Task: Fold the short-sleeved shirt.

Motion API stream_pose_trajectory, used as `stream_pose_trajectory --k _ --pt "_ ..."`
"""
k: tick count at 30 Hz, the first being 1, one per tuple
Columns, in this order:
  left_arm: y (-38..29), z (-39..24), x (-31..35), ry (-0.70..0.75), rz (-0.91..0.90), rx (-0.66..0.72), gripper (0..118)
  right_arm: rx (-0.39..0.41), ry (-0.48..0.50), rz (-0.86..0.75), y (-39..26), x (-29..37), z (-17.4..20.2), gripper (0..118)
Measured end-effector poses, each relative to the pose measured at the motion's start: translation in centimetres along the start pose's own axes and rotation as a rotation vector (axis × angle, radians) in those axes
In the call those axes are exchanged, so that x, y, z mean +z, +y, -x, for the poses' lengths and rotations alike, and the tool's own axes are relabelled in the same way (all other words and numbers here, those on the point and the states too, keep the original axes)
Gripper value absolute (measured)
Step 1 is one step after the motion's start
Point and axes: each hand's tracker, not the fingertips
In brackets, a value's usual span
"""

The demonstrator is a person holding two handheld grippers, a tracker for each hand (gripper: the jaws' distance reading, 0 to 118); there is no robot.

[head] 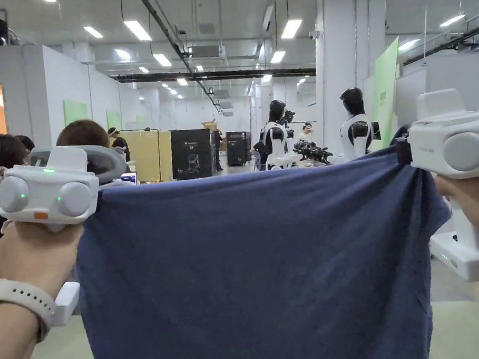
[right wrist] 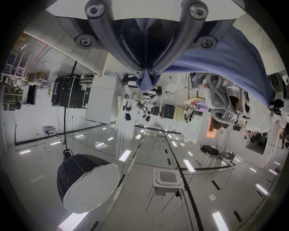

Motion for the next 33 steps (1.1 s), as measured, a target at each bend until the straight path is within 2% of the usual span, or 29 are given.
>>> stream_pose_trajectory --k 5,10,11,14,19,26,33 --pt "1.2 0.1 -0.3 0.013 -0.018 -0.009 0 -0.005 -0.004 -0.01 0.1 -0.6 0.2 1" --pt "-3.9 -1.1 -1.7 0.016 0.048 -0.034 0 -0.008 0.001 0.054 -5.3 -1.9 1.2 1" --pt "-5.7 -1.6 -2.1 0.007 0.077 -0.039 0 -0.034 0.007 0.093 -7.1 -2.3 1.3 1" --pt "-9.9 -2.6 -2.8 0.011 0.132 -0.048 0 -0.041 0.003 0.178 -11.3 -3.4 1.4 1" --pt "-11.1 -3.0 -2.5 -0.007 0.153 -0.046 0 -0.059 0.003 0.199 -13.3 -4.3 0.4 1" --pt "-11.0 -2.3 1.2 -0.037 0.154 -0.03 0 -0.049 0.012 0.192 -13.6 -0.1 -0.3 1" --pt "-17.0 0.7 10.9 -0.155 0.202 -0.016 0 -0.009 0.064 0.251 -19.0 10.8 -1.6 1"
